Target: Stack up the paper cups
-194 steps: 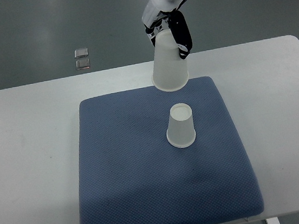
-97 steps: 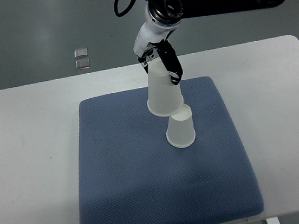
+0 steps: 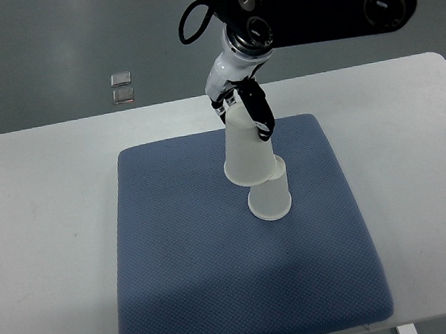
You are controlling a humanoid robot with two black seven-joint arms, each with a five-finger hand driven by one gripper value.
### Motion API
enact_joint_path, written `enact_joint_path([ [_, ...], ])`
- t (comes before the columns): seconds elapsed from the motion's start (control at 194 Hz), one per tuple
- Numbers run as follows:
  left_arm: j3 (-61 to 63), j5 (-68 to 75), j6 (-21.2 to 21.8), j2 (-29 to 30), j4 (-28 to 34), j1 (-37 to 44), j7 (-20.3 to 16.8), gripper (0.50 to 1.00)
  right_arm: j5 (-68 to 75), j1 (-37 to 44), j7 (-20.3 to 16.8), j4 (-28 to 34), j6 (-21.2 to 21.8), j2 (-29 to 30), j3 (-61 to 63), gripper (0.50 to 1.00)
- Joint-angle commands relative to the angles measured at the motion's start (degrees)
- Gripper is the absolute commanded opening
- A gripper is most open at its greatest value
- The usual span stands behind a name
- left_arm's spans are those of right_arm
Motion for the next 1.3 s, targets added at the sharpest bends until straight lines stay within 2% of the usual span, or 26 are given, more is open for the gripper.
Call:
enact_joint_path([
  [0.0, -0.04, 0.00, -0.01, 0.00, 0.00, 0.00, 0.00, 1.000, -0.12, -1.05, -0.07, -0.53, -0.22, 0.06, -0.36, 0.723],
  [0.526, -0.04, 0.00, -0.01, 0.00, 0.00, 0.00, 0.00, 1.000, -2.05, -4.91, 0.02, -1.77, -2.33, -0.12, -2.90, 0.723],
  [1.216, -0.13, 0.00, -0.01, 0.00, 0.09, 0.00, 0.00, 1.000, -1.79, -5.88, 0.02, -1.77, -2.51, -0.56, -2.90, 0.733],
  [1.293, -0.13, 0.00, -0.01, 0.00, 0.09, 0.00, 0.00, 1.000, -1.70, -6.06, 0.02, -1.77, -3.65, -0.56, -2.90, 0.735],
])
